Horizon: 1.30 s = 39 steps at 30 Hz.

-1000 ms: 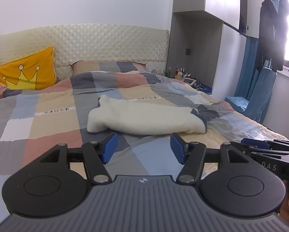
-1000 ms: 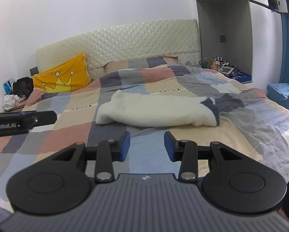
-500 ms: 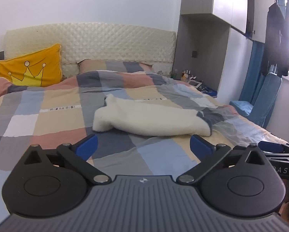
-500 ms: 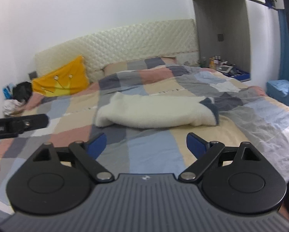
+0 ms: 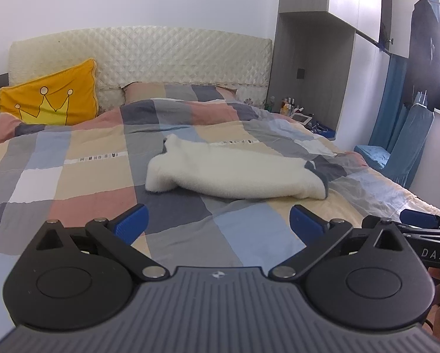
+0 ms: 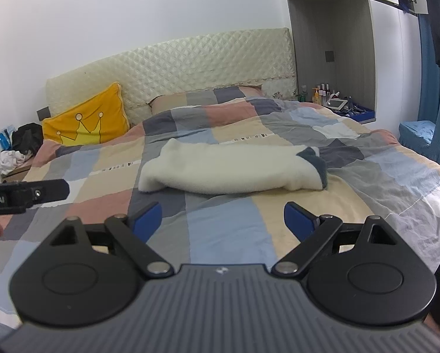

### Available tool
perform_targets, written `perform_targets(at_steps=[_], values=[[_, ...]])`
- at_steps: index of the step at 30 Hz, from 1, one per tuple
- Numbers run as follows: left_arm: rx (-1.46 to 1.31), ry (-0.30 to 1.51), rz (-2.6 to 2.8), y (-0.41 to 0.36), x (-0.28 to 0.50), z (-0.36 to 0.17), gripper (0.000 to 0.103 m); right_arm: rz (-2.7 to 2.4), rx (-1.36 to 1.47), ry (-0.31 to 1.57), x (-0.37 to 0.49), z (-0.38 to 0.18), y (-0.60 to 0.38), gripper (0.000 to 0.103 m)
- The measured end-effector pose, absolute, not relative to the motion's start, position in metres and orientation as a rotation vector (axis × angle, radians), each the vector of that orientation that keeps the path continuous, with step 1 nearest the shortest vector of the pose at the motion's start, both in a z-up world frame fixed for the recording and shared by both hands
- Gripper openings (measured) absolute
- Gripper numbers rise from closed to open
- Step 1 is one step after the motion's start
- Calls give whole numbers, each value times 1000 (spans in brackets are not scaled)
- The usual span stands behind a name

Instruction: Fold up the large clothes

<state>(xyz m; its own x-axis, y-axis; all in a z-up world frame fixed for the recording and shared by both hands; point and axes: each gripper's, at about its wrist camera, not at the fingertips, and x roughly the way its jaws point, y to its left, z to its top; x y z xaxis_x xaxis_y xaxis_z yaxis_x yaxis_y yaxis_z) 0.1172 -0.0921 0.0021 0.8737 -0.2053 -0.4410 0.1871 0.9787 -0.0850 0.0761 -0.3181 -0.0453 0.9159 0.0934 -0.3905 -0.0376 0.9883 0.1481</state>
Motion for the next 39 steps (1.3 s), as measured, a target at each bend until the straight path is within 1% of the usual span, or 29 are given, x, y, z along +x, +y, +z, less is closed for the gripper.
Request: perform_targets(at_steps=[39], values=[[-36,458,-195,-94,109,7,103,67,127,401,68,-42,-311,91]])
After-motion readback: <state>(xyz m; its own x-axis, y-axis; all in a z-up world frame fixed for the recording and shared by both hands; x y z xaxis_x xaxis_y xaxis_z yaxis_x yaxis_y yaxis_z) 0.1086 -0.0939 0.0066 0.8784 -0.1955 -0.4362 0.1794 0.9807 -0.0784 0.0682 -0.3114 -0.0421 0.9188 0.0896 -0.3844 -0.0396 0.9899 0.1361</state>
